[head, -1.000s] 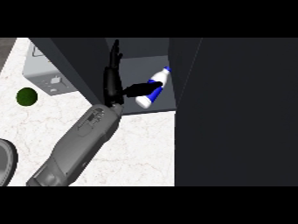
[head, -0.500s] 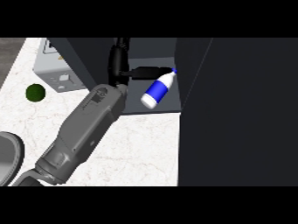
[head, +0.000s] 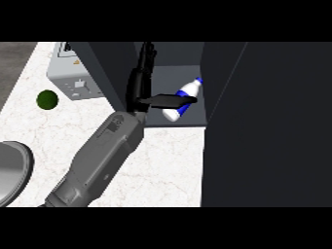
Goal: Pick up the bottled water, place it into the cabinet and close the cabinet
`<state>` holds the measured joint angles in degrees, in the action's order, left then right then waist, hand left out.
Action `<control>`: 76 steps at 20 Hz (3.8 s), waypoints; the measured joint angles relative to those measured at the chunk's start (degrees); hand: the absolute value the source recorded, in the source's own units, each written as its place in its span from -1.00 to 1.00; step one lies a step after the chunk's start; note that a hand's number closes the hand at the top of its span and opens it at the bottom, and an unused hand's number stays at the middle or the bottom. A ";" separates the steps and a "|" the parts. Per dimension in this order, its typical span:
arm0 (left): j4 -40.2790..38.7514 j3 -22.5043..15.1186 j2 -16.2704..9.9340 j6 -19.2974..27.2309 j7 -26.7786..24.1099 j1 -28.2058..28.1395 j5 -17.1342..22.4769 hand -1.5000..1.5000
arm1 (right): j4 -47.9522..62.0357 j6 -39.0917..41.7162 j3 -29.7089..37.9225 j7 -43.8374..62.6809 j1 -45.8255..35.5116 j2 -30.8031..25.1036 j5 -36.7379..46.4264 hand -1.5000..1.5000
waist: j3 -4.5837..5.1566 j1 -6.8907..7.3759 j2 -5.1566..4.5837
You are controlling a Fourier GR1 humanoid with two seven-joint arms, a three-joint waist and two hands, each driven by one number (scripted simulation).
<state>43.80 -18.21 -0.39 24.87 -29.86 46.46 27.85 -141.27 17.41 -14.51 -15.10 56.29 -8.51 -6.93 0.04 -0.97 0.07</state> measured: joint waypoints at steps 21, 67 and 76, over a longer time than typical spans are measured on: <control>37.27 -12.76 -4.25 -10.33 4.11 -30.60 1.47 1.00 | -0.81 3.16 -1.96 -0.54 0.06 -4.33 4.35 1.00 | -0.01 1.09 0.34; 65.07 9.59 -33.57 -33.73 4.56 -66.51 22.59 -1.00 | -1.34 5.50 -23.69 9.70 -14.66 -17.74 7.71 1.00 | 0.90 9.12 -1.00; 65.23 11.35 -36.05 -37.10 5.10 -66.73 23.93 -1.00 | -1.25 7.20 -23.22 12.77 -20.76 -18.63 6.79 1.00 | 1.12 12.43 -1.87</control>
<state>109.03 -6.85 -36.44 -12.24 -24.77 -20.27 51.78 -142.52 24.62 -37.73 -2.33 35.54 -27.14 -0.14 1.16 11.45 -1.80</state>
